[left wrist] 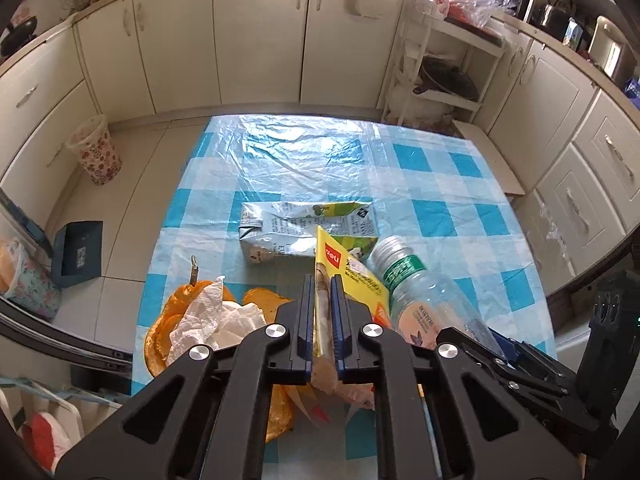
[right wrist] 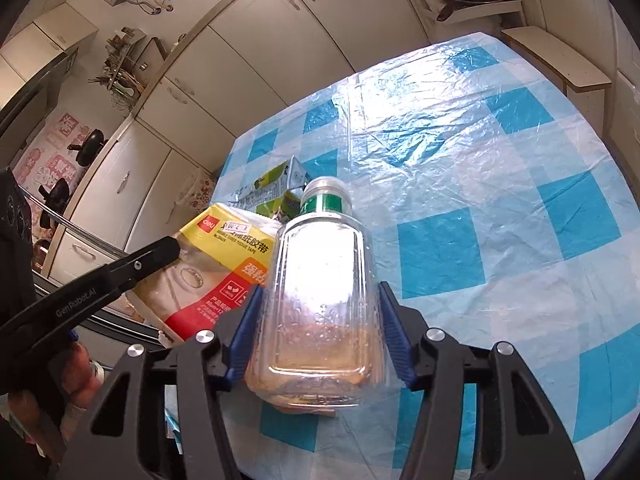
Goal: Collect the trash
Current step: 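Grasp the plastic bottle with the right gripper while the left gripper grasps the yellow snack bag, then carry the bottle and snack bag to the yellow bucket and release both, then grasp an orange peel with the right gripper while the left gripper grasps a crumpled tissue, then carry the orange peel and tissue over the yellow bucket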
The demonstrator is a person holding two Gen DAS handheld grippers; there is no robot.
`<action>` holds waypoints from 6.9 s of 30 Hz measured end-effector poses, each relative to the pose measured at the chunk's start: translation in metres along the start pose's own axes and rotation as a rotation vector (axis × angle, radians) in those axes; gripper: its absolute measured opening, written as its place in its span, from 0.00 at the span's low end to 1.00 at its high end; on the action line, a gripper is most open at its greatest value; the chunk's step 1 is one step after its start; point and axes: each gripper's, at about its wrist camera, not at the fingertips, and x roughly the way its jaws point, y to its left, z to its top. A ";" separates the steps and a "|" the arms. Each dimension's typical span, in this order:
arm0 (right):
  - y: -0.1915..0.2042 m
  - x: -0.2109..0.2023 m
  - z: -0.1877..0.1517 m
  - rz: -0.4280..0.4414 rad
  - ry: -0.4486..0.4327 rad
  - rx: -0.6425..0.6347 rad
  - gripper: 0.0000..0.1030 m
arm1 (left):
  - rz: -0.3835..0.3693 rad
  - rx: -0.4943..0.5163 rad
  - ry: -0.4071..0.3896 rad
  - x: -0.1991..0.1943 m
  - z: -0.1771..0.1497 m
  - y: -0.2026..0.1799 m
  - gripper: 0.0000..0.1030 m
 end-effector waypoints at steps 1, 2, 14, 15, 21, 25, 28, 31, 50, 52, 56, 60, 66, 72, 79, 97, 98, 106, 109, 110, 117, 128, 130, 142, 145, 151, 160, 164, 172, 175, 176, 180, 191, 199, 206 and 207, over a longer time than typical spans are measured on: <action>-0.001 -0.004 0.000 0.009 -0.007 0.001 0.53 | -0.025 -0.008 -0.016 -0.005 0.001 0.001 0.07; -0.003 -0.008 0.001 0.015 -0.016 0.005 0.53 | -0.043 -0.014 -0.035 -0.011 0.001 0.002 0.06; -0.026 -0.048 0.006 0.074 -0.081 0.072 0.53 | -0.148 -0.027 -0.140 -0.042 -0.003 0.001 0.06; -0.029 -0.052 0.006 0.078 -0.089 0.080 0.53 | -0.158 -0.020 -0.155 -0.048 -0.004 -0.002 0.06; -0.045 -0.089 0.013 0.080 -0.149 0.092 0.53 | -0.207 0.003 -0.222 -0.083 -0.005 -0.020 0.06; -0.061 -0.130 0.022 0.045 -0.211 0.085 0.53 | -0.261 0.018 -0.259 -0.110 -0.001 -0.041 0.06; -0.079 -0.164 0.025 -0.007 -0.253 0.078 0.53 | -0.314 0.030 -0.265 -0.120 0.003 -0.065 0.06; -0.104 -0.196 0.024 -0.074 -0.283 0.076 0.53 | -0.362 0.054 -0.251 -0.122 0.006 -0.096 0.06; -0.319 -0.166 -0.047 -0.318 -0.112 0.378 0.53 | -0.563 0.366 -0.037 -0.068 -0.006 -0.358 0.06; -0.329 -0.154 -0.049 -0.326 -0.093 0.392 0.53 | -0.569 0.371 0.009 -0.047 -0.010 -0.375 0.06; -0.346 -0.133 -0.050 -0.338 -0.068 0.411 0.54 | -0.561 0.376 0.096 0.000 -0.020 -0.402 0.06; -0.361 -0.118 -0.053 -0.349 -0.052 0.419 0.55 | -0.542 0.378 0.176 0.046 -0.033 -0.425 0.06; -0.368 -0.119 -0.065 -0.372 -0.064 0.417 0.61 | -0.507 0.374 0.272 0.104 -0.059 -0.455 0.06; -0.350 -0.148 -0.091 -0.416 -0.088 0.364 0.63 | -0.434 0.407 0.348 0.147 -0.088 -0.476 0.06; -0.337 -0.184 -0.099 -0.422 -0.137 0.363 0.64 | -0.361 0.423 0.429 0.169 -0.098 -0.476 0.24; -0.199 -0.266 -0.050 -0.359 -0.417 0.074 0.70 | -0.231 0.327 0.098 0.008 -0.064 -0.290 0.55; -0.189 -0.269 -0.048 -0.347 -0.427 0.056 0.71 | -0.216 0.307 0.084 -0.002 -0.063 -0.272 0.55; -0.096 -0.237 -0.040 -0.172 -0.361 -0.089 0.75 | -0.088 0.112 -0.041 -0.064 -0.049 -0.119 0.61; -0.050 -0.189 -0.050 -0.108 -0.250 -0.180 0.75 | -0.035 0.025 -0.061 -0.072 -0.044 -0.064 0.61; -0.034 -0.173 -0.055 -0.087 -0.215 -0.213 0.75 | -0.026 -0.001 -0.065 -0.073 -0.043 -0.050 0.61; 0.041 -0.070 -0.074 -0.077 -0.043 -0.422 0.75 | -0.029 -0.160 -0.078 -0.070 -0.054 0.022 0.61; 0.056 0.008 -0.071 -0.128 0.032 -0.436 0.59 | -0.078 -0.217 -0.052 -0.059 -0.068 0.053 0.61; 0.056 0.016 -0.069 -0.131 0.034 -0.432 0.56 | -0.070 -0.201 -0.043 -0.057 -0.070 0.051 0.61; 0.029 0.001 -0.049 -0.073 -0.013 -0.311 0.07 | -0.032 -0.077 0.022 -0.022 -0.060 0.016 0.61; 0.017 -0.010 -0.043 -0.056 -0.039 -0.263 0.07 | 0.004 -0.053 0.049 -0.005 -0.053 0.004 0.61; -0.005 -0.023 -0.035 -0.044 -0.064 -0.200 0.07 | 0.080 -0.060 0.074 0.021 -0.045 -0.005 0.61; -0.020 -0.039 -0.029 -0.026 -0.103 -0.166 0.07 | 0.053 -0.057 -0.001 0.004 -0.044 -0.006 0.25; -0.028 -0.047 -0.027 -0.023 -0.125 -0.142 0.07 | -0.025 -0.062 -0.056 -0.017 -0.045 -0.007 0.24; -0.042 -0.061 -0.025 -0.030 -0.158 -0.115 0.07 | -0.048 -0.014 -0.122 -0.042 -0.047 -0.025 0.24; -0.046 -0.057 -0.027 -0.014 -0.106 -0.121 0.11 | -0.039 -0.026 -0.130 -0.046 -0.046 -0.023 0.25; -0.045 -0.052 -0.030 -0.008 -0.080 -0.131 0.32 | -0.037 -0.035 -0.130 -0.046 -0.045 -0.021 0.25; -0.017 -0.033 -0.050 -0.053 -0.017 -0.302 0.63 | -0.043 -0.067 -0.122 -0.045 -0.046 -0.012 0.25; -0.014 -0.010 -0.046 -0.165 -0.017 -0.363 0.10 | -0.058 -0.048 -0.129 -0.046 -0.050 -0.012 0.25; -0.053 -0.090 -0.010 0.012 -0.176 -0.093 0.08 | -0.116 -0.010 -0.157 -0.062 -0.042 -0.041 0.25; -0.089 -0.187 0.021 -0.006 -0.353 -0.015 0.08 | -0.227 0.066 -0.159 -0.064 -0.030 -0.117 0.25; -0.096 -0.196 0.021 -0.022 -0.365 -0.011 0.08 | -0.239 0.083 -0.160 -0.065 -0.029 -0.130 0.25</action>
